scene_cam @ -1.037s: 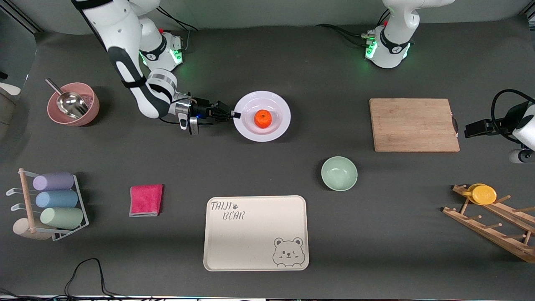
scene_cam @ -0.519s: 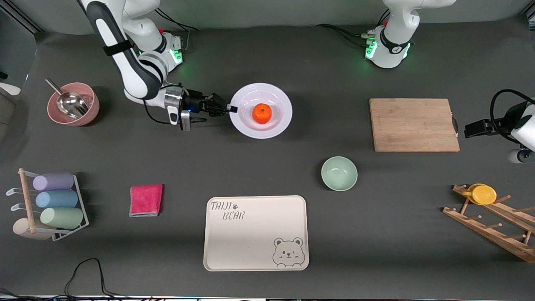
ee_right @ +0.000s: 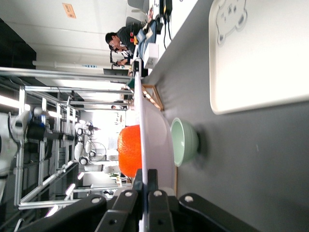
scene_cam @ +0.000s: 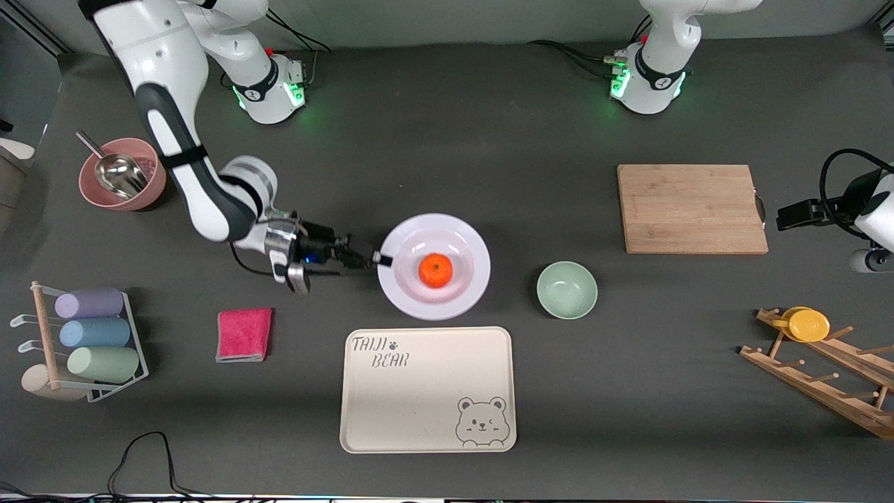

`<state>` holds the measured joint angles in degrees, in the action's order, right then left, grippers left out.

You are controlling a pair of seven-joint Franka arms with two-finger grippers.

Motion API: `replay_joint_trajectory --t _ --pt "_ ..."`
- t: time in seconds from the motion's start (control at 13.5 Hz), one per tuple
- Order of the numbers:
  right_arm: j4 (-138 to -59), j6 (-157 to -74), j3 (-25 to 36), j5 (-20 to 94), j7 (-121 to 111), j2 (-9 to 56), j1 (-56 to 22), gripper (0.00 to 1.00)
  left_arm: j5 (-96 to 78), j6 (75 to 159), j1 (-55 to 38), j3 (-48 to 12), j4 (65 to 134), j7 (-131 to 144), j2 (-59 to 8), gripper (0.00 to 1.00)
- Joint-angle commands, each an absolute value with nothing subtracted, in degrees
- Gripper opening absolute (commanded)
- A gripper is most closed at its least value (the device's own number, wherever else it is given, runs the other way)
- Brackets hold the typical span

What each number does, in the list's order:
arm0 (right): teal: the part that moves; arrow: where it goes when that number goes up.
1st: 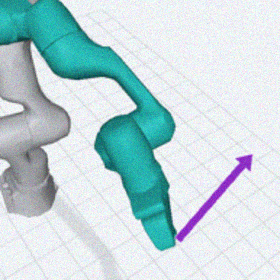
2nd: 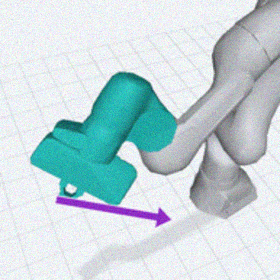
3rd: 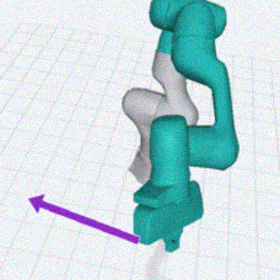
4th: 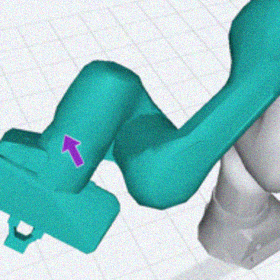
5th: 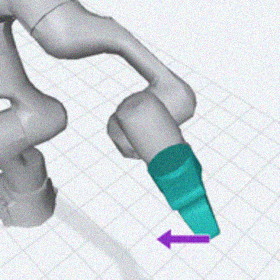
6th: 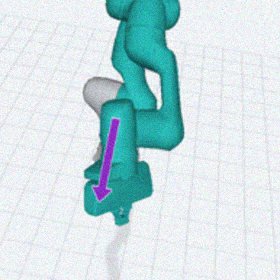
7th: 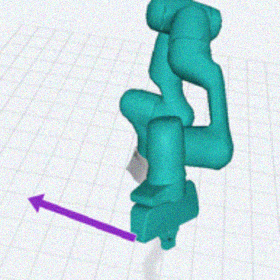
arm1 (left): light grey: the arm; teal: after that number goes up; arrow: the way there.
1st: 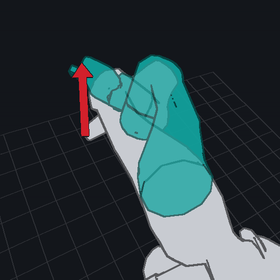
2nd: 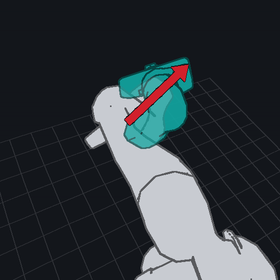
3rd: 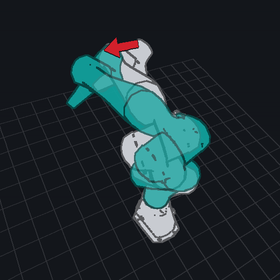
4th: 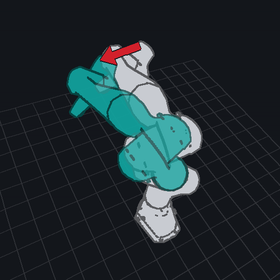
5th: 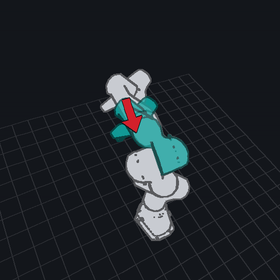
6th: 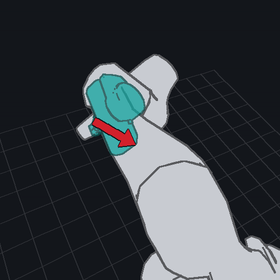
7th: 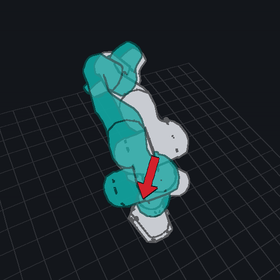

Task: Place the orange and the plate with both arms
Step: 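Slide the plate with the right gripper onto the bear tray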

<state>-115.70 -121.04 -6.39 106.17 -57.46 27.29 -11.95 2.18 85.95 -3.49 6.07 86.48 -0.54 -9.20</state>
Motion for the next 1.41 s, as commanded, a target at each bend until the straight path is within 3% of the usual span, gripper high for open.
replay_joint_trajectory --t 0.0,0.22,0.37,0.81,1.26,1.33 --pt "-95.9 -120.3 -4.9 101.7 -48.5 40.1 -11.9 0.00 3.0 84.6 -4.7 7.1 85.5 -0.9 -9.1 1.00" --pt "-77.6 -120.4 -3.3 96.4 -39.5 50.2 -12.1 0.00 3.0 84.6 -4.7 7.0 85.5 -0.9 -9.1 1.00" --pt "-71.0 -120.5 -2.7 94.4 -36.0 54.6 -12.0 0.00 3.1 84.6 -4.7 7.0 85.6 -0.9 -8.9 1.00" --pt "-70.4 -120.3 -1.7 95.0 -41.8 61.2 -11.5 0.00 2.5 86.5 -5.0 6.7 90.3 0.1 -3.0 1.00" --pt "-70.2 -120.8 -1.7 95.2 -45.1 64.2 -11.3 0.00 2.5 85.8 -5.5 6.7 89.9 -0.1 -3.6 1.00" --pt "-70.1 -120.8 -1.7 95.2 -45.2 64.5 -11.3 0.04 2.5 85.8 -5.5 6.8 89.9 -0.1 -3.7 1.00"
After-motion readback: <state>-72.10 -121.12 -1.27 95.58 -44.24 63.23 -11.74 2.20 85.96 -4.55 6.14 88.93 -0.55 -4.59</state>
